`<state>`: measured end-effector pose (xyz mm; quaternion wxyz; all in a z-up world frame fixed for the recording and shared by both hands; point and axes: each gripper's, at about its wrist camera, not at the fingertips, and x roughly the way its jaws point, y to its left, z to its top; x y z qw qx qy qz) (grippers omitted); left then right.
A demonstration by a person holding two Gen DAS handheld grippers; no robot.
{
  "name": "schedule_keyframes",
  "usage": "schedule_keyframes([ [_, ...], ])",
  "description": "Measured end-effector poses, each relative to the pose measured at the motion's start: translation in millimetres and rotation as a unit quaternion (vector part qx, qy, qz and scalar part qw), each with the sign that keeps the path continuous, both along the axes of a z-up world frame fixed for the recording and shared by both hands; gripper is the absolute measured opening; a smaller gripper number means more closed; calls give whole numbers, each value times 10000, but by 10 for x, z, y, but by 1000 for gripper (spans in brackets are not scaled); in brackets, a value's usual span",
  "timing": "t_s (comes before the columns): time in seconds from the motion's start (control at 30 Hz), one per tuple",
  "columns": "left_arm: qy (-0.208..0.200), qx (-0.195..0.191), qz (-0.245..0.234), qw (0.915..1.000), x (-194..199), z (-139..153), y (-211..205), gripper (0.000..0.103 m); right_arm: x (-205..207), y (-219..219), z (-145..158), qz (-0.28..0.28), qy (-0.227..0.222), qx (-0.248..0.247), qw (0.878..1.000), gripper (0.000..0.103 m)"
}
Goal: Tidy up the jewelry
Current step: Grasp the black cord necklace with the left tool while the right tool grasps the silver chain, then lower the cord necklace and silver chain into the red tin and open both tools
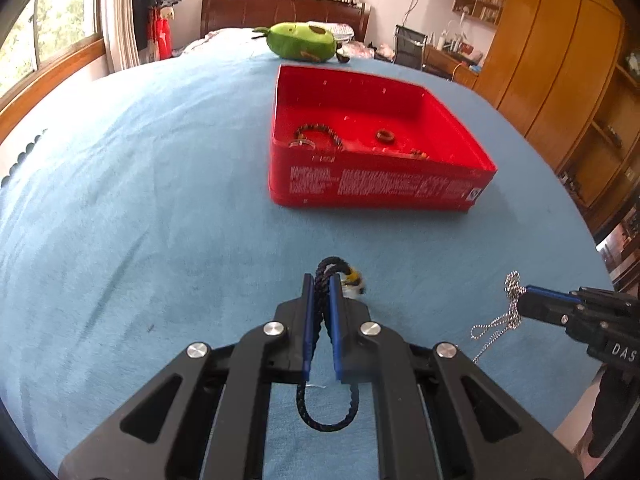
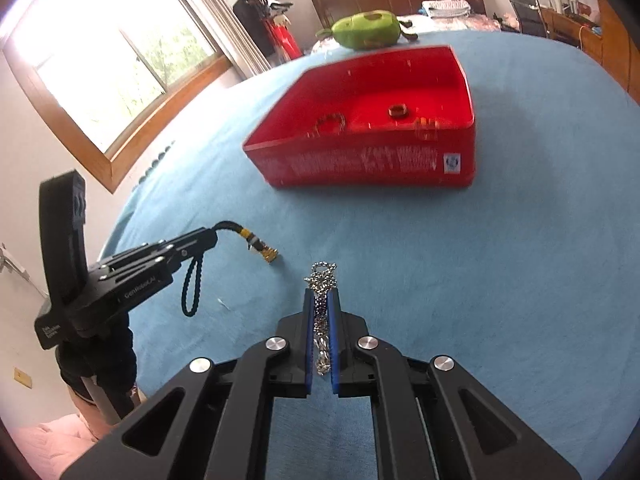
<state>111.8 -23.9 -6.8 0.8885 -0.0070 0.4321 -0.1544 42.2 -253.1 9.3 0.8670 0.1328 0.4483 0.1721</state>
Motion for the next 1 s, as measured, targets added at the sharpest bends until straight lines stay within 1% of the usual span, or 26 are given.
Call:
schedule_keyframes([
  [0.13, -182, -35, -17, 9998, -7, 179, 6, 6, -57, -55, 200, 13, -158, 4, 9999, 6],
  [0.4, -426, -134, -106, 9989, 20, 502, -2, 6, 100, 0, 527, 48, -384, -5, 9992, 6],
  [0.57, -625, -159, -159, 9978, 79, 724, -40, 6, 214, -8, 813, 65, -576, 12, 9983, 6],
  [0.67, -692, -205, -172, 9972, 175, 870, -62, 6, 340, -32, 951, 32, -648, 23, 9979, 6],
  [0.77, -725, -219, -187, 9970, 297, 944, -116, 6, 516, -65, 1049, -3, -656, 44, 9978, 6],
  [1.0, -786, -174, -138, 9967, 745, 1091, -307, 6, 998, -162, 1195, -165, -661, 27, 9977, 6],
])
